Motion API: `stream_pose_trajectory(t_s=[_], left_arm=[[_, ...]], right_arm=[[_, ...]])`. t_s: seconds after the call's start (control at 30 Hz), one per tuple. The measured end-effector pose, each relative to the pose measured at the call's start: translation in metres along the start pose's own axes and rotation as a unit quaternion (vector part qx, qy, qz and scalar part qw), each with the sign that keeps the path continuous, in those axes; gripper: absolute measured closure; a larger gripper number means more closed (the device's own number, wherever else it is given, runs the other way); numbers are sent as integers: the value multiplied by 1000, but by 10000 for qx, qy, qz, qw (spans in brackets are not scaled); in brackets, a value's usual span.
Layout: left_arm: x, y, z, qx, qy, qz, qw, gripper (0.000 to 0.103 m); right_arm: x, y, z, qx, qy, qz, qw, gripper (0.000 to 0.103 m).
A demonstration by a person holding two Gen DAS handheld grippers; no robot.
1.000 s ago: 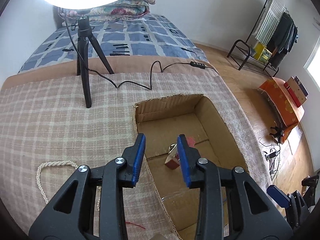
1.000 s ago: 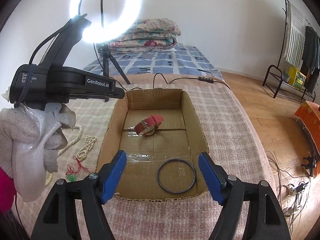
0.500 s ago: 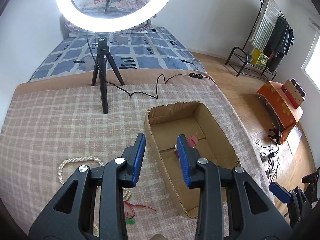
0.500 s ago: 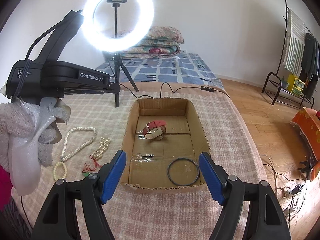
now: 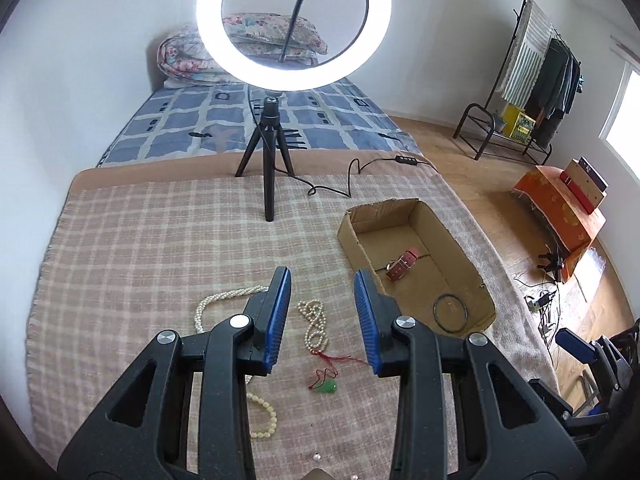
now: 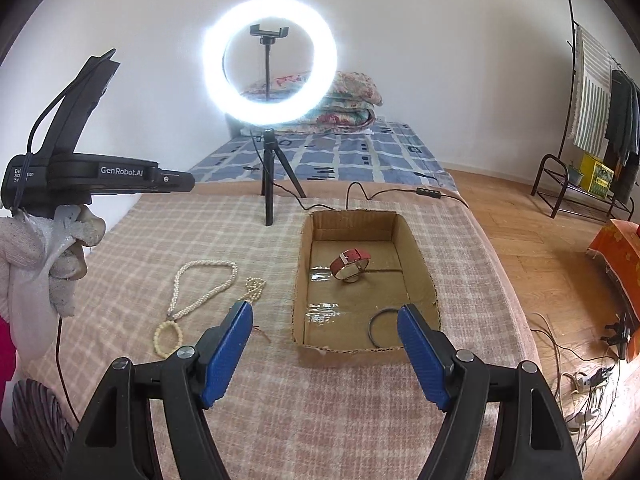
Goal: Organize jewelry
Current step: 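Withdraw both tools from the box back toward the remaining jewelry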
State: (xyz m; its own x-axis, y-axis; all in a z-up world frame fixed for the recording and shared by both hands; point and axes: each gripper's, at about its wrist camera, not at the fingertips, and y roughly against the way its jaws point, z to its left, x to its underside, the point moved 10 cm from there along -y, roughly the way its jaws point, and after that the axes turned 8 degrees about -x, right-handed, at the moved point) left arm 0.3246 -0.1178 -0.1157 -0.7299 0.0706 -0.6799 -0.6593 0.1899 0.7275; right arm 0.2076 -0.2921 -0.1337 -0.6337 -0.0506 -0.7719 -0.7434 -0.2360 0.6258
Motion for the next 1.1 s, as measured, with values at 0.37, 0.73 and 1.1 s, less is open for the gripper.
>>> stream_pose_trajectory(t_s=[0.37,0.73,1.1], left_arm=[[40,38,62,-101,233,15,9997,70],[101,25,99,-129,489,457,9977,70],[153,-11,102,-89,561,1032,9930,70]], right_arm=[[25,10,43,-284,209,239,9991,26],[67,1,90,-700,339,684,9946,36],[129,-28,122,-1063,287,1314,9852,49]])
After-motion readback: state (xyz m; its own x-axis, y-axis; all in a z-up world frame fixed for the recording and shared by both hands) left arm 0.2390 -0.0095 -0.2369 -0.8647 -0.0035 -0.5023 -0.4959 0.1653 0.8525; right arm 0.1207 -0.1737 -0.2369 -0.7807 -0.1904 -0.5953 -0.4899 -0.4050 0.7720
